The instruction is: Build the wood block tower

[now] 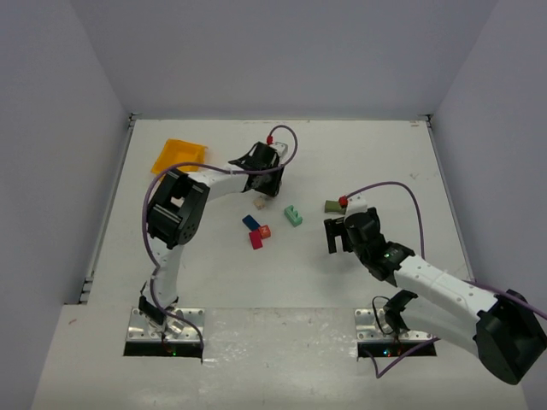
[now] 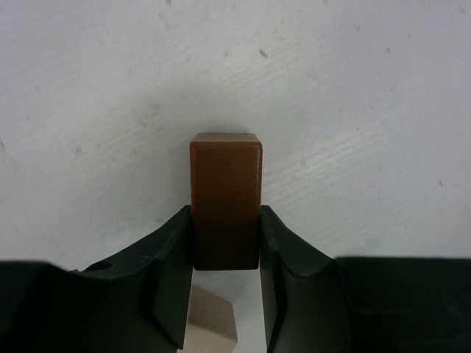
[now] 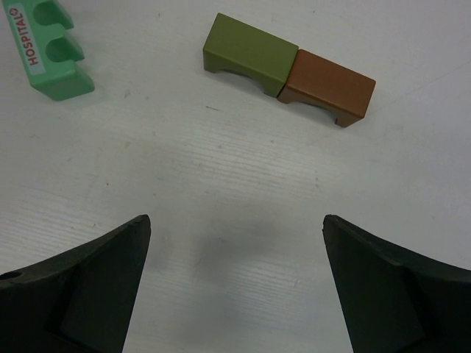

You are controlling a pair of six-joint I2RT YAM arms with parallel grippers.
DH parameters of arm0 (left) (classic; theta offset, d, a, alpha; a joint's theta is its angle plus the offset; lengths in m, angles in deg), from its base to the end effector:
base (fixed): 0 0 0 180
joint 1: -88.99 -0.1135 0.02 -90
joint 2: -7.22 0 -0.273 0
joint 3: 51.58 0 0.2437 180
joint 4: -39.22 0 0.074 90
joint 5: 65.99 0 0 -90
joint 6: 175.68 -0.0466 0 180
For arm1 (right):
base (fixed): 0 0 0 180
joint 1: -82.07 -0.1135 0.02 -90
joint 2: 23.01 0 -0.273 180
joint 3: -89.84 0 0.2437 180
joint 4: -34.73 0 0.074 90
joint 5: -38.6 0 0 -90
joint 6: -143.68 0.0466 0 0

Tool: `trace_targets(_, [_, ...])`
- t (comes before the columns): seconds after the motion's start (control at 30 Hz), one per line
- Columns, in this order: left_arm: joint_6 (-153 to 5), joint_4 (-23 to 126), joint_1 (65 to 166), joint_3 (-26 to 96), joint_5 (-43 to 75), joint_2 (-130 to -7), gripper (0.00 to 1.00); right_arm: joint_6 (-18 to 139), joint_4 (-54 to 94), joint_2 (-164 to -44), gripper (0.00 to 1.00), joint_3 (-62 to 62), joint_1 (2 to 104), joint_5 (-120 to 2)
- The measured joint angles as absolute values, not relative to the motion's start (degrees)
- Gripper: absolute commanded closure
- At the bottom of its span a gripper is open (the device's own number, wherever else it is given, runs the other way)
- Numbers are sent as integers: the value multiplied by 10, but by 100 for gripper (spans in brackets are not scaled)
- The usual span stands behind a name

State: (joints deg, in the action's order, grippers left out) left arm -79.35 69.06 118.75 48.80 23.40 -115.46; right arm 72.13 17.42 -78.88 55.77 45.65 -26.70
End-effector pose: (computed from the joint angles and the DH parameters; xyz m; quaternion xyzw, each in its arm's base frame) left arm 0.4051 -0.2322 0.1556 0.1938 0.9258 -0.1053 0.3069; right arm 0.1591 0.0932 0.1756 -0.0470 0.8856 0.0220 0.4615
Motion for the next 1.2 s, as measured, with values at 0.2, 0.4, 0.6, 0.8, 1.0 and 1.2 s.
trace_targets(0.2, [-816, 538, 1188, 270, 167, -995, 100, 756, 174, -755, 1, 558, 461, -294])
trace_targets(0.4, [-869, 326, 1191, 66, 18, -778, 100, 809, 166, -749, 1, 524, 470, -368])
trace_targets(0.6, [-901, 210, 1194, 20, -75, -746, 100, 864, 176, -758, 1, 440, 471, -466])
trace_targets(0.8, [-911, 192, 1195, 0, -123, -746, 100, 909, 197, -804, 2, 379, 471, -519])
trace_targets(1.0, [-914, 172, 1195, -7, -145, -744, 100, 947, 213, -862, 18, 345, 471, -546])
trace_targets(1.2, [-914, 159, 1195, -18, -152, -740, 100, 979, 240, -912, 31, 337, 471, -575])
